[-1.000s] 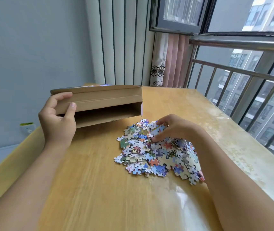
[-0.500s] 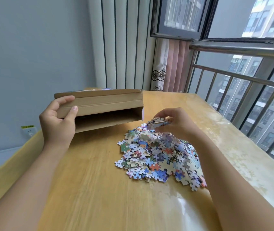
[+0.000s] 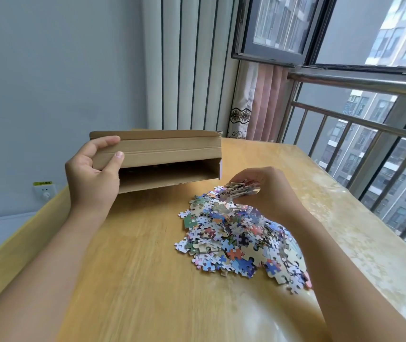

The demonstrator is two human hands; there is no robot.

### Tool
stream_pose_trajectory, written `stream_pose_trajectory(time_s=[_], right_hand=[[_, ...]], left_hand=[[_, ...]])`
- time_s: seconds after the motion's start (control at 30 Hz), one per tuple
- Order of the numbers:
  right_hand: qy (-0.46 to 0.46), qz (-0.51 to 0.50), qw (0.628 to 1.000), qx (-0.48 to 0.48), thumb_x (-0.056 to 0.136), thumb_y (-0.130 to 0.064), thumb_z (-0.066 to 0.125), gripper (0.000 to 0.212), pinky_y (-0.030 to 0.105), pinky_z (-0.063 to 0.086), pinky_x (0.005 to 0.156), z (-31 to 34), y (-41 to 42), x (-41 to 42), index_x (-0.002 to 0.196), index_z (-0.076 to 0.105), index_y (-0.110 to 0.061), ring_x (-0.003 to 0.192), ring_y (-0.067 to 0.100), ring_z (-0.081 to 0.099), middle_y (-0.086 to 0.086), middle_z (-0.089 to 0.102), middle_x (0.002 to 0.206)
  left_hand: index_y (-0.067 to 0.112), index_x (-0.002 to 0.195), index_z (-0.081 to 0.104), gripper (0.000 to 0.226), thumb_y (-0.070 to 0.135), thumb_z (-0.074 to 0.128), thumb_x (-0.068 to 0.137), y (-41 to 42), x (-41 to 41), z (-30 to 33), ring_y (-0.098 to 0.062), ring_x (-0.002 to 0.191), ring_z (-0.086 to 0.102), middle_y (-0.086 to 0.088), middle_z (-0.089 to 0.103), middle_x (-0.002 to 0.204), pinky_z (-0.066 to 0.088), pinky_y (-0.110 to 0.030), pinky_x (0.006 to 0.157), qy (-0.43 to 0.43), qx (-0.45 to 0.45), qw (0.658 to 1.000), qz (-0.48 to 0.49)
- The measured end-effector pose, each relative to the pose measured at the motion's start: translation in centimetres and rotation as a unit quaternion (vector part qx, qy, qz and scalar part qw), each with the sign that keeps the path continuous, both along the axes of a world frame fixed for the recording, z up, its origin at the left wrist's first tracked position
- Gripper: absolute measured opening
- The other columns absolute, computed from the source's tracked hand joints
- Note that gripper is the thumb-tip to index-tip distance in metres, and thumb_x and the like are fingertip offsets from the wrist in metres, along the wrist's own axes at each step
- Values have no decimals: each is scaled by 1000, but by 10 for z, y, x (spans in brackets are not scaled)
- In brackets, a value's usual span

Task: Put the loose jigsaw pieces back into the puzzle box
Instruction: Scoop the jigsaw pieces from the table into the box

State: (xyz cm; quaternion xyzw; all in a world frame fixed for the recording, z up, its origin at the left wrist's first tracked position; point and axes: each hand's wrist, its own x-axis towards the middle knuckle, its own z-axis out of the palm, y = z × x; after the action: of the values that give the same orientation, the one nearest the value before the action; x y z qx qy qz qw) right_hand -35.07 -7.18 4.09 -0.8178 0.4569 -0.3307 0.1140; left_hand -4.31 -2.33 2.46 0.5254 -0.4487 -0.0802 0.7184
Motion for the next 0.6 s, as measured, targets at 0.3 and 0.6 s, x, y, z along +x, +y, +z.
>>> stream_pose_trajectory(time_s=[0.3, 0.6], right_hand=[[-165, 2, 981, -105, 70, -6, 89, 31, 18, 55, 74, 11, 2, 63, 97, 80, -19, 78, 4, 71, -8, 77, 87], [93, -12, 956, -278, 63, 14, 71, 53, 41, 59, 71, 10, -23, 93, 109, 75, -12, 91, 29, 67, 3, 75, 100]], left_hand=[[28, 111, 73, 27, 9, 68, 93, -1, 3, 22, 21, 97, 58, 23, 68, 108, 38, 4, 84, 19, 6, 1000, -1], [30, 105, 74, 25, 10, 71, 90, -6, 13, 48, 11, 89, 62, 24, 66, 97, 47, -10, 84, 45, 38, 998, -1]])
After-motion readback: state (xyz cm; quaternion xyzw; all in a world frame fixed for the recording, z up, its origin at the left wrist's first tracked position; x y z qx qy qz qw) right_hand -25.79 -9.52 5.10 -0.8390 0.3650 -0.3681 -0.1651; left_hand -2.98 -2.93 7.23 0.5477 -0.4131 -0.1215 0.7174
